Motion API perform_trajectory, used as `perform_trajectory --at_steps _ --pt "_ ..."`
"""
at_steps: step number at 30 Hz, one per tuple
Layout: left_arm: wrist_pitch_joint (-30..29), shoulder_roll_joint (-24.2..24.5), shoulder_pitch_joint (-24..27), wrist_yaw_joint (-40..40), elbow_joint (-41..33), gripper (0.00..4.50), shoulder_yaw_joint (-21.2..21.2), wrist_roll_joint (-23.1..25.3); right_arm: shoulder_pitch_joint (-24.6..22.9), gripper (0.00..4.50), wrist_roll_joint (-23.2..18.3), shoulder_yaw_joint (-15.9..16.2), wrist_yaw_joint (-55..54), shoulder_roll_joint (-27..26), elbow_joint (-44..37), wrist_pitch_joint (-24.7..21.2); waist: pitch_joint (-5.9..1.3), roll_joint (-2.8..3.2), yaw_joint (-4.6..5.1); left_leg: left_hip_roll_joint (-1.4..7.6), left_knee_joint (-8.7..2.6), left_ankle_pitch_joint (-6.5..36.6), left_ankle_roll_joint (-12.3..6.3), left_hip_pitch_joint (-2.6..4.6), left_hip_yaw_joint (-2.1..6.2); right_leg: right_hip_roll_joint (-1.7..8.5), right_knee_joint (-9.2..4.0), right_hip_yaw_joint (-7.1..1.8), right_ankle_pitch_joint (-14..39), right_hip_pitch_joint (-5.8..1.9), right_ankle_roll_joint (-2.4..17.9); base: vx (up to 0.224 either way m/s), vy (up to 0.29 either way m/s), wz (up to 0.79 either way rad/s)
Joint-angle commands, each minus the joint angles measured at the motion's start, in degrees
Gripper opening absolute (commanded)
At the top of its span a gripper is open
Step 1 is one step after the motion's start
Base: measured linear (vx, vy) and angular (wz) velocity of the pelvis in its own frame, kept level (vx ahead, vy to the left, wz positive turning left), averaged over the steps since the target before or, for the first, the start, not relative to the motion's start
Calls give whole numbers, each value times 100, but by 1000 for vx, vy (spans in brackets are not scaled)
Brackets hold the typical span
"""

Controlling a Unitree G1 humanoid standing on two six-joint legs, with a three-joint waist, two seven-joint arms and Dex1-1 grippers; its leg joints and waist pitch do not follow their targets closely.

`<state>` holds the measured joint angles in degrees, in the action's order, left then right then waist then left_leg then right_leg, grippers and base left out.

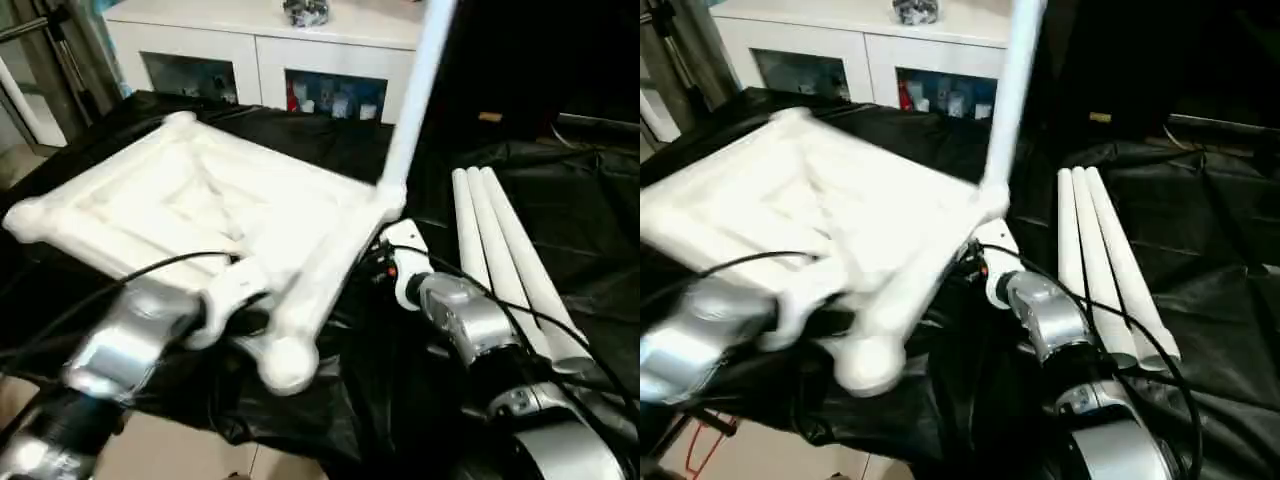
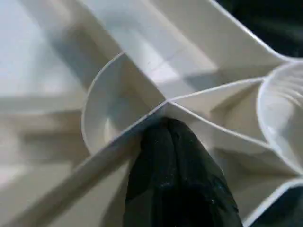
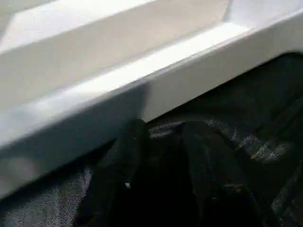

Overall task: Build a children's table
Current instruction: Rotate table base

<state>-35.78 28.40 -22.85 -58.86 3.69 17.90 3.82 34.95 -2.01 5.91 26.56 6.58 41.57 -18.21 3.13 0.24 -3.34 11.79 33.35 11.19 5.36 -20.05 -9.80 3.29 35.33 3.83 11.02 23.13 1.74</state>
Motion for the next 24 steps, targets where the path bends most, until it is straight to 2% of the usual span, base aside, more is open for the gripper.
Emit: perform_trajectory --at_steps 1,2,3,4,5,6,8,9,10,11,12,13,14,15,16,17,18,19,20,22,24 --pt "219 -91 -157 119 49 0 86 -16 129 105 -4 31 81 -101 38 59 -384 69 -14 92 -341 689 -28 -21 23 420 -350 -301 380 -386 1322 0 0 0" --pt "352 -216 -270 225 232 0 116 17 144 86 -5 26 81 -101 44 63 -389 95 -16 95 -343 653 -23 -31 33 426 -339 -296 346 -394 1319 0 0 0" --pt "584 -515 -497 429 593 0 144 59 132 79 -10 10 72 -76 14 70 -396 142 -12 83 -316 678 -25 6 18 405 -356 -294 283 -367 1319 0 0 0" --pt "625 -570 -538 466 656 0 149 67 125 79 -11 7 71 -69 4 70 -392 119 -6 78 -317 669 -43 0 8 391 -368 -299 232 -367 1334 0 0 0" --pt "704 -757 -664 574 827 0 159 72 91 61 -16 -7 61 -40 -48 64 -401 135 -14 79 -309 643 -44 -8 18 395 -343 -296 122 -384 1358 0 0 0" --pt "743 -897 -738 643 923 0 165 60 56 61 -25 -25 50 -16 -100 51 -403 126 -16 81 -304 628 -56 -8 14 397 -347 -296 71 -385 1367 0 0 0" --pt "842 -1148 -853 740 1105 0 202 21 -14 38 -36 -60 28 32 -193 36 -420 190 -34 83 -282 532 -76 -21 30 406 -311 -292 -188 -408 1450 0 0 0" --pt "861 -1179 -867 752 1134 0 209 15 -22 32 -34 -64 21 38 -202 37 -418 156 -25 80 -281 512 -104 -27 23 400 -325 -289 -237 -411 1454 0 0 0" --pt "922 -1271 -863 822 1181 0 201 -7 -95 22 14 -65 -56 97 -357 10 -427 208 -31 77 -269 464 -133 -34 34 405 -301 -287 -331 -420 1482 0 0 0" --pt "927 -1265 -840 835 1160 0 193 -17 -139 22 57 -73 -145 137 -478 -9 -422 161 -28 77 -266 425 -174 -49 29 400 -312 -286 -388 -436 1456 0 0 0" --pt "948 -1229 -803 866 1110 0 162 -21 -190 22 83 -125 -274 182 -637 -40 -435 206 -38 71 -260 390 -176 -44 38 403 -299 -282 -407 -439 1450 0 0 0" --pt "991 -1207 -791 885 1112 0 138 -19 -219 22 96 -163 -359 209 -735 -59 -433 170 -20 65 -258 371 -206 -57 31 402 -303 -279 -373 -446 1453 0 0 0" --pt "1041 -1130 -747 989 1031 0 23 -10 -293 22 114 -268 -557 269 -1078 -386 -415 198 -19 61 -263 378 -227 -61 36 395 -327 -272 -219 -443 1422 0 0 0" --pt "1049 -1124 -744 1002 1027 0 9 -8 -301 22 116 -281 -578 276 -1116 -425 -415 198 -19 61 -263 378 -227 -61 36 395 -327 -272 -219 -443 1422 0 0 0" --pt "1100 -1101 -700 1172 919 0 -140 -3 -380 22 169 -359 -755 325 -1486 -818 -397 192 -13 67 -269 423 -220 -52 32 382 -353 -275 23 -434 1341 0 0 0" --pt "1090 -1097 -686 1230 876 0 -198 -9 -408 22 199 -379 -821 343 -1621 -957 -391 197 -16 67 -272 443 -189 -46 29 378 -366 -275 168 -431 1293 0 0 0" --pt "884 -1029 -560 1238 536 21 -441 -139 -562 17 31 -492 -695 434 -2279 -1638 -373 205 -11 71 -285 501 -158 -40 30 364 -368 -275 318 -431 1247 0 0 0" --pt "857 -1022 -546 1229 497 42 -463 -156 -581 15 -12 -509 -659 444 -2347 -1697 -375 190 -27 86 -288 514 -162 -39 34 382 -379 -279 366 -431 1209 0 0 0" --pt "783 -1001 -504 1204 386 42 -521 -201 -634 48 -132 -556 -560 470 -2535 -1863 -377 209 -30 94 -293 575 -156 -24 37 384 -379 -278 479 -412 1175 0 0 0" --pt "593 -844 -253 1132 -154 50 -752 -377 -867 57 -258 -982 -979 430 -3243 -2299 -368 189 -34 96 -300 539 -127 -30 31 387 -383 -293 507 -400 1137 0 0 0" --pt "582 -791 -66 1107 -466 77 -938 -575 -992 79 -232 -1190 -1273 393 -3657 -2801 -370 167 -34 84 -305 430 -109 -31 31 366 -371 -290 492 -388 1124 0 0 0"
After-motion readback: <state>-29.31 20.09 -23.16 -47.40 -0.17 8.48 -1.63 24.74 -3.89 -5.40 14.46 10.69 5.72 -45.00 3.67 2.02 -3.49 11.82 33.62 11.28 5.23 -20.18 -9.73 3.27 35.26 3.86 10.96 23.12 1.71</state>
